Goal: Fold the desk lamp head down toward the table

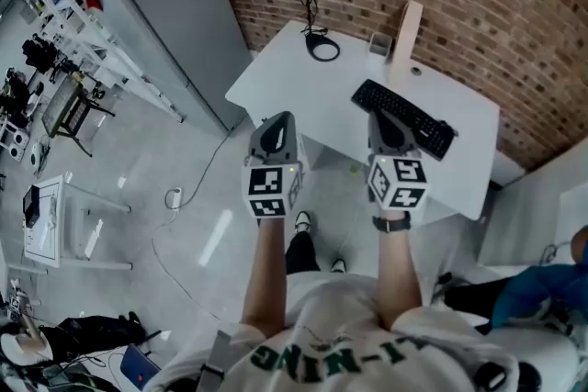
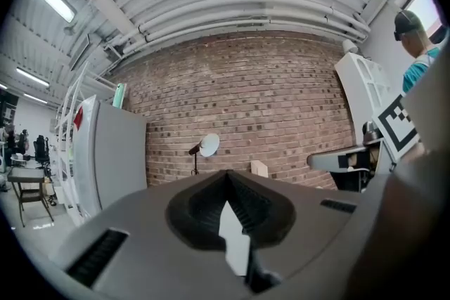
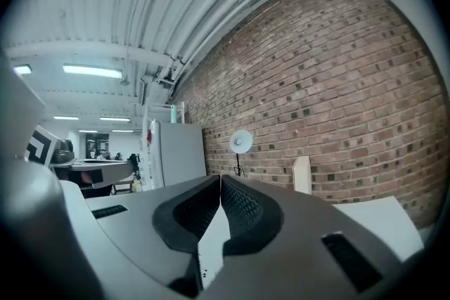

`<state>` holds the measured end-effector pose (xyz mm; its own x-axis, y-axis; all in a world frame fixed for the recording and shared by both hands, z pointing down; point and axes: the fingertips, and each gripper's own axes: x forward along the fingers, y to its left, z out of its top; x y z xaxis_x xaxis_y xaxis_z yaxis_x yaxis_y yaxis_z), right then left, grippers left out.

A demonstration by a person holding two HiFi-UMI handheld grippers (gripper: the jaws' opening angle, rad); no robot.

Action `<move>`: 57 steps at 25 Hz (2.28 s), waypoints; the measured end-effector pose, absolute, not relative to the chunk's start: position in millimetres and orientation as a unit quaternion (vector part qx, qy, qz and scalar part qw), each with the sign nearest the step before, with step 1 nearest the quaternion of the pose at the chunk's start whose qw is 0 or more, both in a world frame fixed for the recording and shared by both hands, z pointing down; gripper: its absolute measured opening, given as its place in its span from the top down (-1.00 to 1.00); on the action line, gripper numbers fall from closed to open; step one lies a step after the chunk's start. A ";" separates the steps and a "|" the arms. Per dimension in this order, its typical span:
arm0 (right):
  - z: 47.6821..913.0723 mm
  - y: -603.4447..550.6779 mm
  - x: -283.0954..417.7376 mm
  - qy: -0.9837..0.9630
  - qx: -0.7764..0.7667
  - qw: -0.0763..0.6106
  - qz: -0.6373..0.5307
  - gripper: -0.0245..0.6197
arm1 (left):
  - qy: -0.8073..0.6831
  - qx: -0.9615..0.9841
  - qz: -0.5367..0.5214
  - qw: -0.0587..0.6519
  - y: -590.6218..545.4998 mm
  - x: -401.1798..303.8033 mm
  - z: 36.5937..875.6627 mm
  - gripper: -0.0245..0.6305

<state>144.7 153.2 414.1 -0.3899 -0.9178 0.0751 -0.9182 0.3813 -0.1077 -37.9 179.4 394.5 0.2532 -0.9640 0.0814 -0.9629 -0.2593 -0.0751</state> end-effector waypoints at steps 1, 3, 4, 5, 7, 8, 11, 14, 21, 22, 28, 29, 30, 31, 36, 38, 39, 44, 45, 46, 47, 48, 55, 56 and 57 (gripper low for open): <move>416.1 146.9 143.9 -0.829 0.555 -0.002 0.070 0.90 | 0.606 -0.793 -0.054 0.006 172.8 -39.3 395.6 0.95; 417.2 131.6 141.6 -0.824 0.562 -0.006 0.068 0.90 | 0.603 -0.796 -0.051 0.005 156.9 -43.2 397.9 0.95; 416.5 123.0 139.8 -0.824 0.563 -0.005 0.065 0.90 | 0.601 -0.798 -0.050 0.003 147.9 -45.3 398.8 0.95; 415.4 114.1 137.5 -0.823 0.565 -0.004 0.062 0.90 | 0.600 -0.799 -0.047 0.002 138.3 -48.1 399.1 0.95; 412.4 95.0 129.5 -0.822 0.566 0.000 0.061 0.90 | 0.599 -0.800 -0.038 0.000 116.0 -57.3 397.4 0.95; 410.5 84.6 123.7 -0.822 0.567 0.001 0.063 0.90 | 0.599 -0.800 -0.034 0.001 103.4 -63.2 395.4 0.95; 401.3 50.1 105.8 -0.823 0.565 -0.003 0.068 0.90 | 0.597 -0.801 -0.028 0.007 63.7 -77.8 385.4 0.95; 393.5 12.4 91.3 -0.824 0.564 -0.005 0.064 0.90 | 0.591 -0.806 -0.023 0.021 23.0 -86.6 376.0 0.95; 392.9 -56.8 58.3 -0.817 0.572 0.001 0.069 0.90 | 0.572 -0.819 -0.025 0.027 -53.7 -115.3 370.4 0.95; 393.4 -64.5 55.7 -0.814 0.577 0.001 0.070 0.90 | 0.567 -0.823 -0.026 0.026 -62.4 -117.8 371.5 0.95; 396.9 -97.4 40.6 -0.798 0.597 0.005 0.076 0.90 | 0.544 -0.838 -0.036 0.019 -105.0 -133.5 376.6 0.95; 397.1 -101.6 40.3 -0.797 0.600 0.007 0.076 0.90 | 0.541 -0.840 -0.035 0.017 -109.6 -134.1 378.0 0.95; 397.2 -105.5 41.0 -0.795 0.602 0.008 0.075 0.90 | 0.537 -0.842 -0.036 0.016 -113.4 -132.9 379.9 0.95; 397.5 -109.2 42.3 -0.794 0.603 0.009 0.074 0.90 | 0.533 -0.845 -0.038 0.016 -116.5 -130.8 382.2 0.95; 399.8 -130.0 49.0 -0.785 0.615 0.015 0.068 0.90 | 0.523 -0.851 -0.046 0.025 -136.0 -121.3 384.9 0.95; 399.8 -138.7 50.2 -0.785 0.615 0.017 0.066 0.90 | 0.520 -0.853 -0.041 0.024 -143.9 -117.3 383.5 0.95; 400.1 -143.3 50.6 -0.786 0.614 0.018 0.066 0.90 | 0.519 -0.853 -0.038 0.023 -148.0 -116.4 382.9 0.95; 399.5 -175.4 53.8 -0.792 0.607 0.012 0.064 0.90 | 0.526 -0.849 -0.037 0.024 -179.1 -114.5 379.2 0.95; 400.5 -182.9 55.3 -0.793 0.605 0.011 0.067 0.90 | 0.528 -0.848 -0.039 0.024 -186.0 -112.7 378.7 0.95; 401.9 -190.6 56.8 -0.794 0.604 0.010 0.070 0.90 | 0.529 -0.847 -0.041 0.024 -192.9 -110.6 377.9 0.95; 403.5 -198.0 58.0 -0.796 0.601 0.010 0.072 0.90 | 0.531 -0.846 -0.042 0.024 -200.0 -108.4 377.2 0.95; 404.7 -205.0 59.0 -0.797 0.599 0.011 0.074 0.90 | 0.532 -0.846 -0.043 0.023 -207.2 -105.9 376.9 0.95; 397.9 -248.9 74.5 -0.813 0.579 0.018 0.061 0.90 | 0.530 -0.846 -0.051 0.019 -246.1 -83.5 379.8 0.95; 395.1 -255.1 77.1 -0.816 0.575 0.020 0.053 0.90 | 0.530 -0.846 -0.052 0.018 -249.9 -80.5 381.3 0.95; 391.9 -261.2 79.4 -0.820 0.571 0.021 0.044 0.90 | 0.529 -0.847 -0.053 0.017 -253.7 -78.0 383.2 0.95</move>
<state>79.4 -261.2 391.9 -0.3475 -0.9338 0.0855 -0.9376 0.3445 -0.0480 -78.0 -253.7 383.2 0.4343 -0.8979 0.0715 -0.8943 -0.4393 -0.0854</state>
